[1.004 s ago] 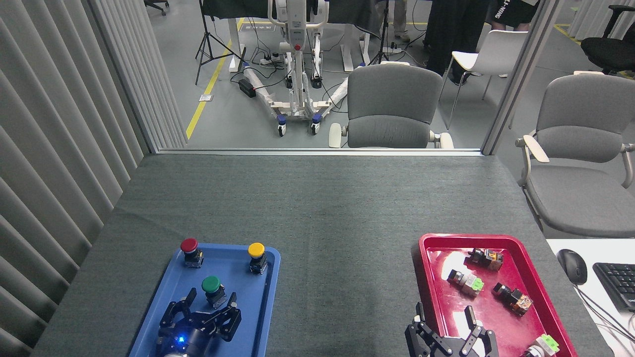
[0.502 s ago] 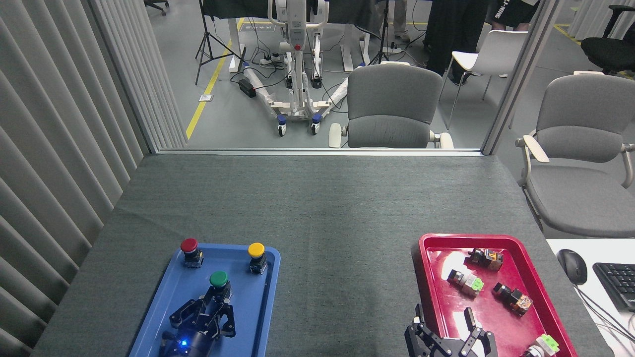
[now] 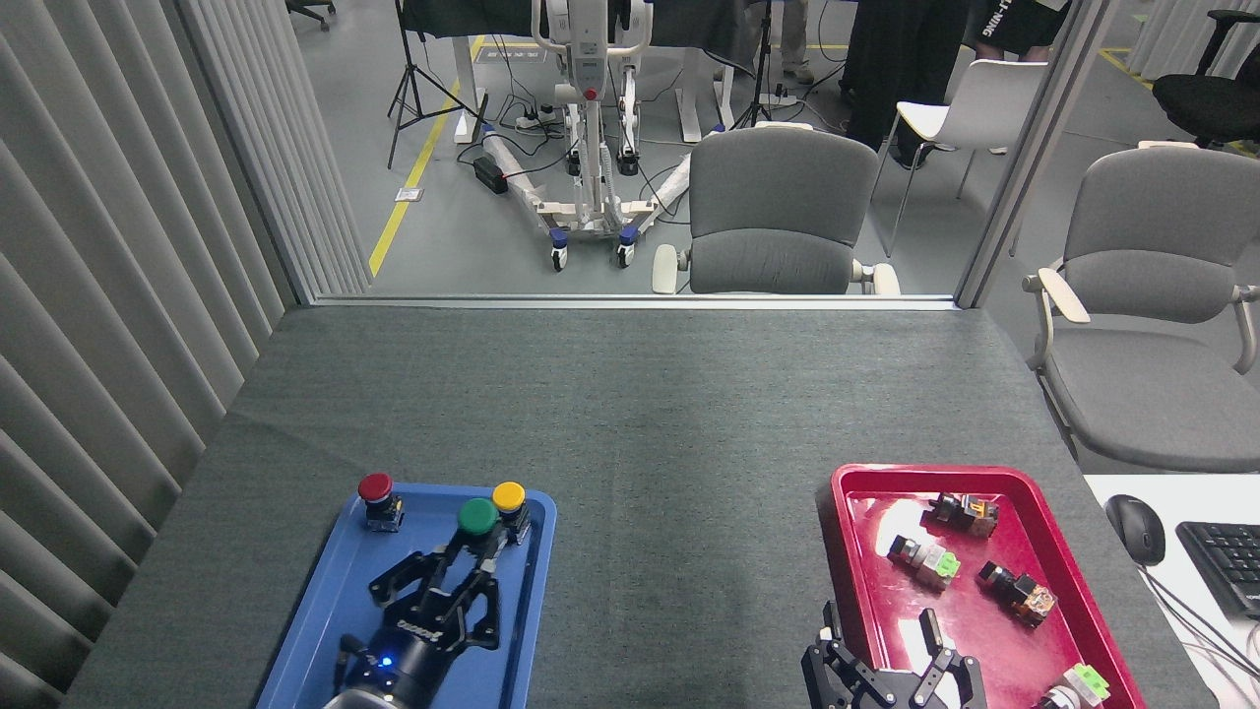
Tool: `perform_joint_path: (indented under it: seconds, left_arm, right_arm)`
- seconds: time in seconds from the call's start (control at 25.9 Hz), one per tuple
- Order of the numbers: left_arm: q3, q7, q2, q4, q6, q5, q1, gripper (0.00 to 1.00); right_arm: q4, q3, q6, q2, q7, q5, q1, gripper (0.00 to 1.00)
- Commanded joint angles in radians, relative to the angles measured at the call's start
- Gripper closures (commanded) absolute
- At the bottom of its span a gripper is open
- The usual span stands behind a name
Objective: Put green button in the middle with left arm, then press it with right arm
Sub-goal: 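Lift the green button off the blue tray toward the table middle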
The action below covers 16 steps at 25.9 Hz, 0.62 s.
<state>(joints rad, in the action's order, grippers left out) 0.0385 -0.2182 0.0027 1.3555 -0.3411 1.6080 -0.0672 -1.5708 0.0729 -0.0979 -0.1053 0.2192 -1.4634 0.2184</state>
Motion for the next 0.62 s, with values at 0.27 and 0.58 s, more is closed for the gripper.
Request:
perform_joint_path:
  seconds: [0.27, 0.58]
  left_arm:
    - [0.342, 0.014, -0.108, -0.239, -0.070, 0.012, -0.118, 1.00]
    - [0.459, -0.026, -0.135, -0.409, 0.066, 0.006, -0.163, 1.00]
  right_arm:
    - [0.000, 0.002, -0.005, 0.007, 0.002, -0.002, -0.002, 0.01]
    - [0.000, 0.002, -0.003, 0.010, 0.000, 0.000, -0.002, 0.01]
